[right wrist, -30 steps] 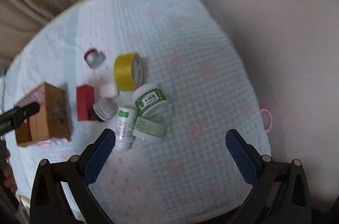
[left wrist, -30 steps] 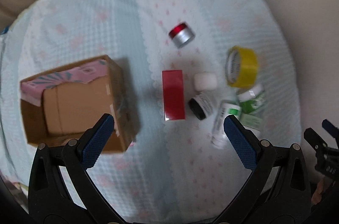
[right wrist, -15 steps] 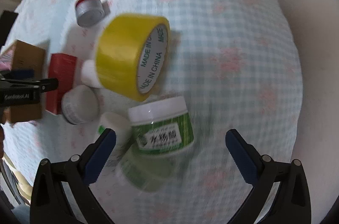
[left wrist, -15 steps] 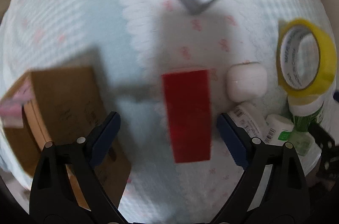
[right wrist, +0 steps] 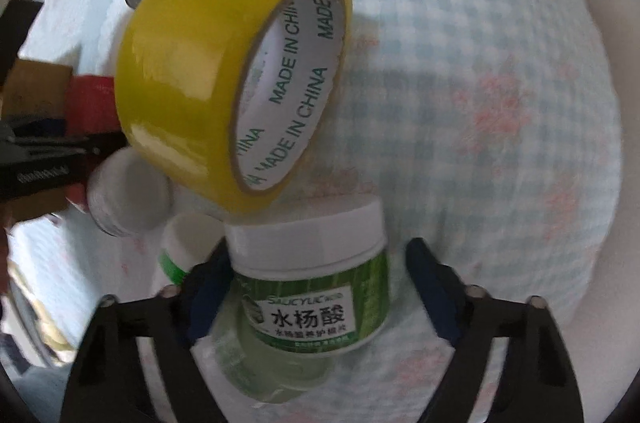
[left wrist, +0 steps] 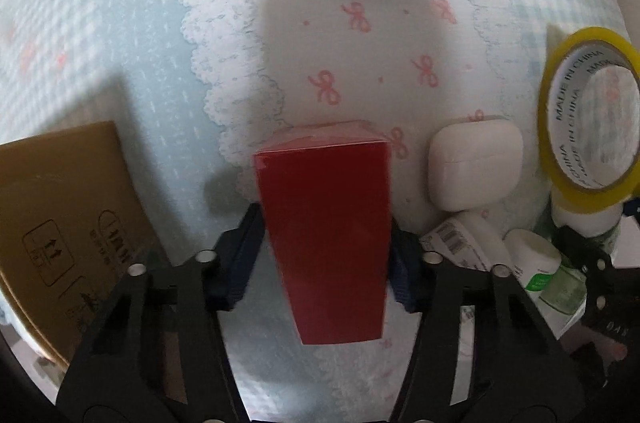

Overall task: Organize rigid objects
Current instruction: 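Grasp the red box with the left tool while the right tool grasps the green-labelled jar, then carry the red box and green-labelled jar over the cardboard box with both tools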

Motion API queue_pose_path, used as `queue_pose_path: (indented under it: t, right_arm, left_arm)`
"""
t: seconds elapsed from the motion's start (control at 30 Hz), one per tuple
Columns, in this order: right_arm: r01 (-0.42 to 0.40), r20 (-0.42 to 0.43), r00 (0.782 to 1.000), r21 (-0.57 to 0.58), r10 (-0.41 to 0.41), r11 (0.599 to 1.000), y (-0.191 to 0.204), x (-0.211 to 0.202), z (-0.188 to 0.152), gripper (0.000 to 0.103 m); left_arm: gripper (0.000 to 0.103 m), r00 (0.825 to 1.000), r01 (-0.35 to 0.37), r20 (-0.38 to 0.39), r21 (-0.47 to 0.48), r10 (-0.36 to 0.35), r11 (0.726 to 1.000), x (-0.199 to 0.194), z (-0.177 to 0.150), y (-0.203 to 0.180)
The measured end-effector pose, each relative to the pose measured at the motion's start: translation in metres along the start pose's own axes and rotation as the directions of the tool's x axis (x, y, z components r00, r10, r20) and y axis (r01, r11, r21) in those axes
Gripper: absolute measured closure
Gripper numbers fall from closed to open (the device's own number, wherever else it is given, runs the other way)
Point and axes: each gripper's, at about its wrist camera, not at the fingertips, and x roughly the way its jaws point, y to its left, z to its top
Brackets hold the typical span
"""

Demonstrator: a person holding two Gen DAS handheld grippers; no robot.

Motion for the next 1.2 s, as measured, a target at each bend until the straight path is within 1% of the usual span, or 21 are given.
queue_pose_path:
  t: [0.03,0.13,0.2,0.3,0.43,0.5,0.63,0.73,0.77,0.8,0.83,0.9,0.93,1.0,1.1,1.2]
  right_arm:
    - [0.001,0.0,1.0,0.01,-0.001,1.0,0.0,0.001,0.0,0.034]
    - [0.022,0.013,1.0,0.007,-0.023,1.0,0.005,0.003,0.001,0.035]
    - [0.031,0.024,0.999,0.025,-0.031,0.999,0.009,0.004,-0.001,0.035]
    - [0.03,0.046,0.998,0.073,-0.033,0.997,0.019,-0.01,-0.03,0.035]
    - [0.022,0.091,0.995,0.13,-0.034,0.991,0.015,-0.023,-0.054,0.035]
    - [0.016,0.113,0.993,0.158,-0.034,0.987,0.014,-0.033,-0.064,0.035]
    - [-0.002,0.173,0.984,0.208,-0.035,0.978,0.016,-0.065,-0.087,0.035]
    - [0.005,0.235,0.97,0.218,-0.057,0.976,0.021,-0.096,-0.104,0.035]
    - [0.01,0.249,0.966,0.218,-0.065,0.976,0.02,-0.108,-0.102,0.035]
    - [0.015,0.266,0.961,0.217,-0.074,0.976,0.017,-0.125,-0.103,0.035]
    - [0.023,0.292,0.952,0.215,-0.087,0.976,0.023,-0.14,-0.111,0.035]
    - [0.032,0.323,0.941,0.209,-0.099,0.977,0.029,-0.165,-0.114,0.035]
    - [0.037,0.336,0.936,0.206,-0.107,0.978,0.03,-0.178,-0.116,0.035]
    - [0.047,0.354,0.928,0.209,-0.12,0.977,0.036,-0.199,-0.116,0.035]
    - [0.028,0.374,0.921,0.214,-0.109,0.976,0.049,-0.214,-0.119,0.035]
    - [0.007,0.408,0.909,0.181,-0.082,0.983,0.076,-0.234,-0.125,0.035]
  left_arm:
    - [0.063,1.0,0.009,0.004,0.005,-0.009,1.0,-0.001,-0.002,0.0]
    - [0.064,1.0,-0.002,0.007,0.013,0.002,1.0,-0.006,-0.005,-0.002]
    - [0.064,1.0,0.0,0.01,0.006,0.0,1.0,-0.008,-0.007,-0.002]
    - [0.064,0.999,-0.004,0.031,0.004,0.004,1.0,-0.017,-0.016,0.0]
    - [0.065,0.997,0.007,0.075,0.001,-0.007,1.0,-0.042,-0.025,-0.002]
    - [0.065,0.995,0.025,0.1,0.002,-0.025,1.0,-0.061,-0.032,0.001]
    - [0.065,0.982,0.052,0.184,0.009,-0.053,0.999,-0.105,-0.054,0.008]
    - [0.065,0.964,0.085,0.251,0.018,-0.087,0.996,-0.143,-0.075,0.012]
    - [0.065,0.956,0.097,0.277,0.021,-0.099,0.995,-0.16,-0.084,0.014]
    - [0.065,0.949,0.104,0.296,0.022,-0.105,0.994,-0.169,-0.094,0.008]
    - [0.065,0.942,0.113,0.317,0.024,-0.114,0.993,-0.181,-0.094,0.008]
    - [0.065,0.925,0.128,0.358,0.027,-0.129,0.991,-0.2,-0.103,0.007]
    - [0.065,0.915,0.135,0.38,0.025,-0.134,0.991,-0.215,-0.113,0.011]
    - [0.065,0.9,0.143,0.415,0.015,-0.136,0.99,-0.229,-0.126,0.008]
    - [0.065,0.879,0.147,0.46,-0.003,-0.13,0.989,-0.258,-0.149,0.027]
    - [0.065,0.858,0.132,0.501,-0.009,-0.11,0.991,-0.28,-0.172,0.054]
